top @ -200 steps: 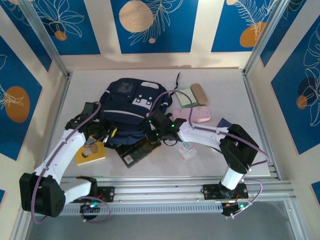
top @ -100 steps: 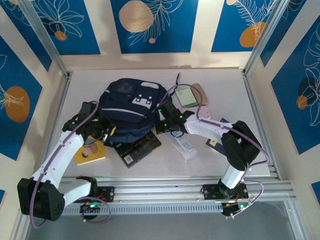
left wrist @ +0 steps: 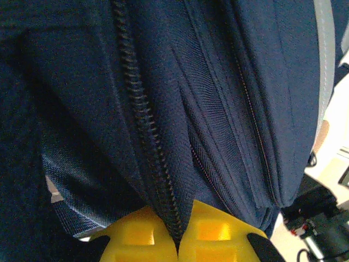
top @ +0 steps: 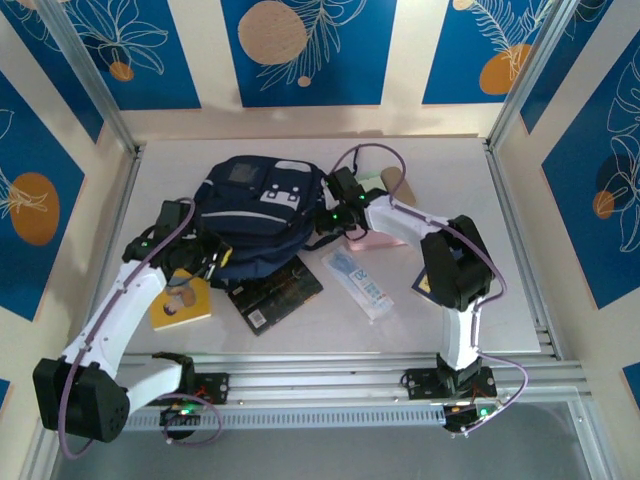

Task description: Pack the student bag

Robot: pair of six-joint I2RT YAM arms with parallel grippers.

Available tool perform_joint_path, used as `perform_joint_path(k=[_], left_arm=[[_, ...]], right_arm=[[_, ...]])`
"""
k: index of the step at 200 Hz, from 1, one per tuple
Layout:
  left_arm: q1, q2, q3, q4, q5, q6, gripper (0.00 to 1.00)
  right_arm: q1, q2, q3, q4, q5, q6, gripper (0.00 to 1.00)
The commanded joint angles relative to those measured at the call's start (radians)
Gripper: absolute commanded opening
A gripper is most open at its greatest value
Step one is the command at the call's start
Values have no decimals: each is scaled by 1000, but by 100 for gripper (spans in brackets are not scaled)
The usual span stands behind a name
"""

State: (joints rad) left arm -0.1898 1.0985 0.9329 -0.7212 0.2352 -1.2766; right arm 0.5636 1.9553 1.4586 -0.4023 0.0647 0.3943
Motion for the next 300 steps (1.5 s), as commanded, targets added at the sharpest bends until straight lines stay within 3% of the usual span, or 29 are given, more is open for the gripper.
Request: perform_joint_path(k=[1,42,50,57,62,76,110,134,157,180,195,207,220,228,237,258,280,300], left_arm=[[-1,-10,76,12,11,3,0],[-48,135,180,133,26,29,0],[-52,188,215,144,32,32,0],[-60,236,247,165,39,31,0],[-64,270,269,189,45,37,0],[-79,368,343,221,49,46,0],[-142,572,504,295,67,56,0],[-195,649,545,317,45,80,0],[-234,690,520,358,53,87,0],[-278,692,485,398,80,144,21],[-300,670,509,335,80,266,39],[-303,621,526,250,63,385,46],[-298,544,508,182,35,480,53],[-291,485,483,156,30,526,59],[-286,408,439,146,27,584,63],[-268,232,348,68,-122,638,74],[-187,126,295,-79,-241,647,85],[-15,79,217,-172,-238,622,87]], right_arm=[[-31,65,155,-13,-16,-52,20],[-60,226,405,-43,-118,-56,43],[-62,246,441,-57,-110,-59,54],[-63,257,469,-70,-108,-67,57],[-64,260,484,-77,-104,-74,69],[-66,246,488,-84,-91,-100,72],[-68,169,470,-167,93,-164,71],[-58,51,332,-106,295,-193,68],[-59,-87,181,-39,403,-136,61],[-35,-217,97,-54,503,-94,56],[2,-283,72,-78,582,-133,54],[27,-350,7,-37,638,-143,45],[20,-436,-82,-16,696,-27,36],[-8,-496,-143,-5,638,45,37],[-58,-564,-209,16,480,114,40],[-137,-668,-367,129,157,172,44],[-87,-653,-380,120,70,148,51],[-15,-590,-351,68,-83,117,53]])
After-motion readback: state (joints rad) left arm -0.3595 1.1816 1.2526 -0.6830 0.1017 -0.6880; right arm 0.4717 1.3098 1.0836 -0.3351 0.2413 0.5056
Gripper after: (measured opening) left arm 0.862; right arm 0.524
